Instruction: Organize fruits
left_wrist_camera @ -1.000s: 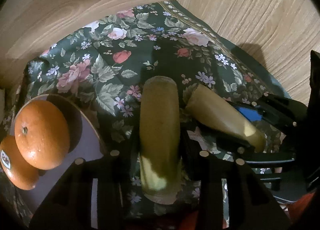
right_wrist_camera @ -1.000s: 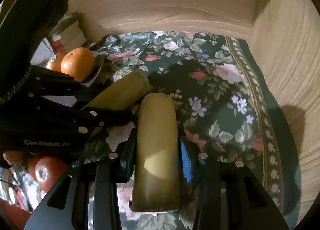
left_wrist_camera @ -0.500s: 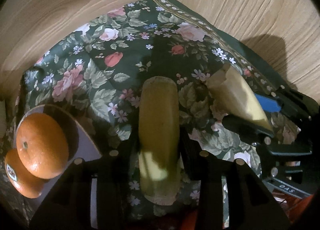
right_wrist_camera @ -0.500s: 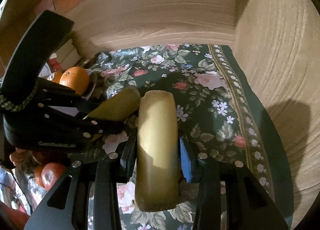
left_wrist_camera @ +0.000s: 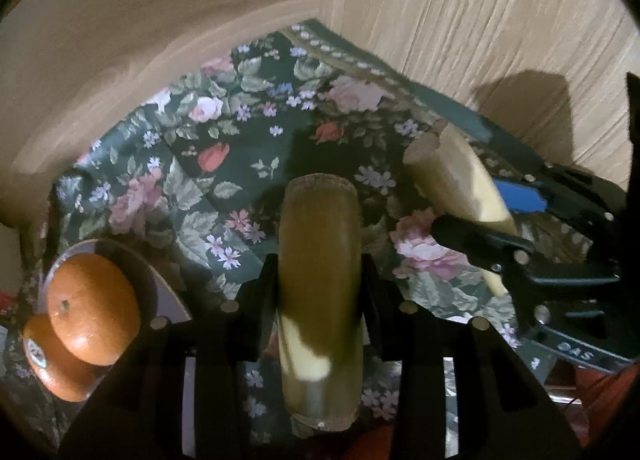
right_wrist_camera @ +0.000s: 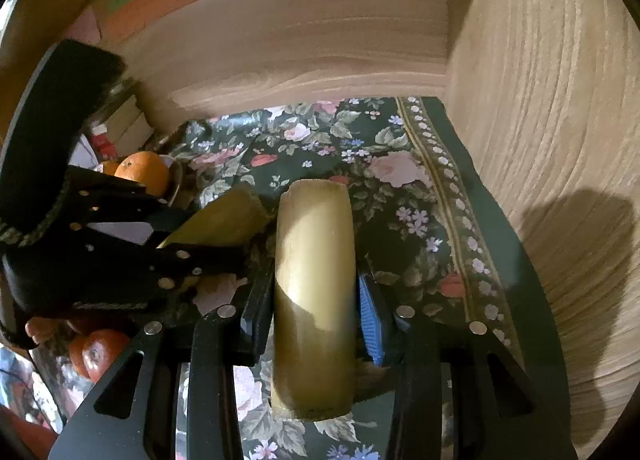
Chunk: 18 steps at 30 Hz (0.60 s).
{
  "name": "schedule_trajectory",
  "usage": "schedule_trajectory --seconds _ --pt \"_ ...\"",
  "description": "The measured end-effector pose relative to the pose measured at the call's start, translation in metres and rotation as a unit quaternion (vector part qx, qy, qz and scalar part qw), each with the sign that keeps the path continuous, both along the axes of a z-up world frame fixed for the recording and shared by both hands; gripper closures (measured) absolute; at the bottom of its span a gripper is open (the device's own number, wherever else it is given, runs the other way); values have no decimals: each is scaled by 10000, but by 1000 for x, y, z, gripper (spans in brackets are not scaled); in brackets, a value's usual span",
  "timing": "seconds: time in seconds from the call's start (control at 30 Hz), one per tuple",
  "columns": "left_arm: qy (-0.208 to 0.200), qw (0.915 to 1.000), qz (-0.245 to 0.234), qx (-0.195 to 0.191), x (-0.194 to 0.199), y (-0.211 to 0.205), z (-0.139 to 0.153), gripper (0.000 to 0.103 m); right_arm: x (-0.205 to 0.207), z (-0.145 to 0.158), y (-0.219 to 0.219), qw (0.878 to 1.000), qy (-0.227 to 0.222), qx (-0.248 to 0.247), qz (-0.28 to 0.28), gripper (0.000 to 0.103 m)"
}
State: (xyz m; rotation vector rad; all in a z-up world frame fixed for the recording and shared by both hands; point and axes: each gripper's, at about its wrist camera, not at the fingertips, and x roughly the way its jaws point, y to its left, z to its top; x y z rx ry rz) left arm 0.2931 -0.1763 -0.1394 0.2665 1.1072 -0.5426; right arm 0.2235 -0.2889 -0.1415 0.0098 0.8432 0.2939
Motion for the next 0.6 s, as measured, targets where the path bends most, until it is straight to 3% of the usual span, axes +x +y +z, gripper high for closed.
schedule_trajectory --seconds 0.33,0.6 --pt "-295 9983 323 -380 -9 29 40 65 -7 20 10 9997 -178 114 91 68" --pt "-561 9929 881 -573 -27 90 64 65 0 30 46 9981 -291 103 542 68"
